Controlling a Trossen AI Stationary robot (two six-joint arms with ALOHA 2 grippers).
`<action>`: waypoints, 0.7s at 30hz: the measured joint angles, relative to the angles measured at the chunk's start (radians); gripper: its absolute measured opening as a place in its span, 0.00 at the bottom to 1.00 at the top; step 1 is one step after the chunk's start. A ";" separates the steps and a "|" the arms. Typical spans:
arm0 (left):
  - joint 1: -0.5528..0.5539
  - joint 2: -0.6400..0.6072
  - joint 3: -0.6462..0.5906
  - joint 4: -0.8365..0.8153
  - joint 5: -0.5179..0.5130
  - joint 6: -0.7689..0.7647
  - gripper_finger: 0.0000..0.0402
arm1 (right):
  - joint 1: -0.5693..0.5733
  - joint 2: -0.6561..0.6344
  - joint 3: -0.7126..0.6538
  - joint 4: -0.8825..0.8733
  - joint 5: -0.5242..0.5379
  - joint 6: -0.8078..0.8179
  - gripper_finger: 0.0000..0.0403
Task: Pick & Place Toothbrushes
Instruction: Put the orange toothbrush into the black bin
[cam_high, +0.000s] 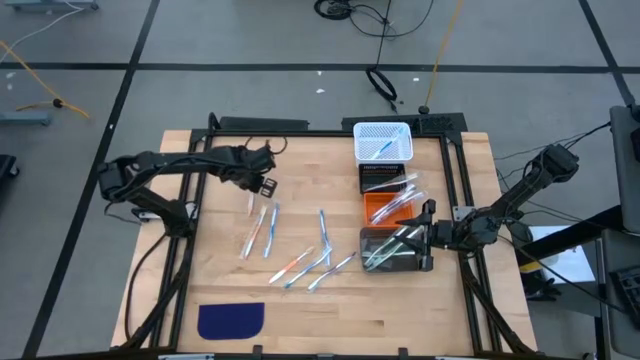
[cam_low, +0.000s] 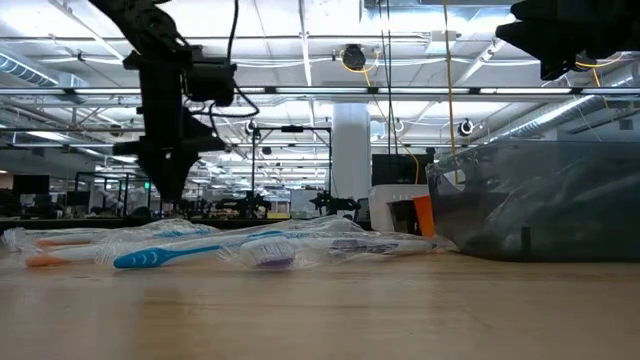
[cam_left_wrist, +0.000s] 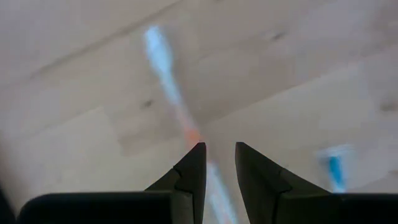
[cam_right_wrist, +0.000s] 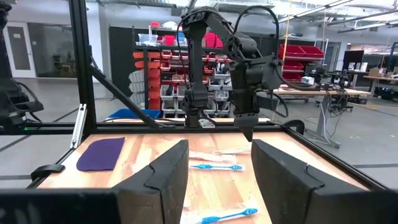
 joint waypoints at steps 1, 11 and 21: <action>0.006 -0.002 -0.010 0.000 0.001 -0.011 0.22 | 0.000 0.000 0.000 0.000 0.000 0.000 0.41; 0.018 -0.002 -0.079 0.067 0.016 -0.068 0.22 | 0.000 0.000 0.000 0.000 0.000 0.000 0.41; 0.019 0.043 -0.079 0.074 0.020 -0.079 0.22 | 0.000 0.000 0.000 -0.001 0.000 0.000 0.41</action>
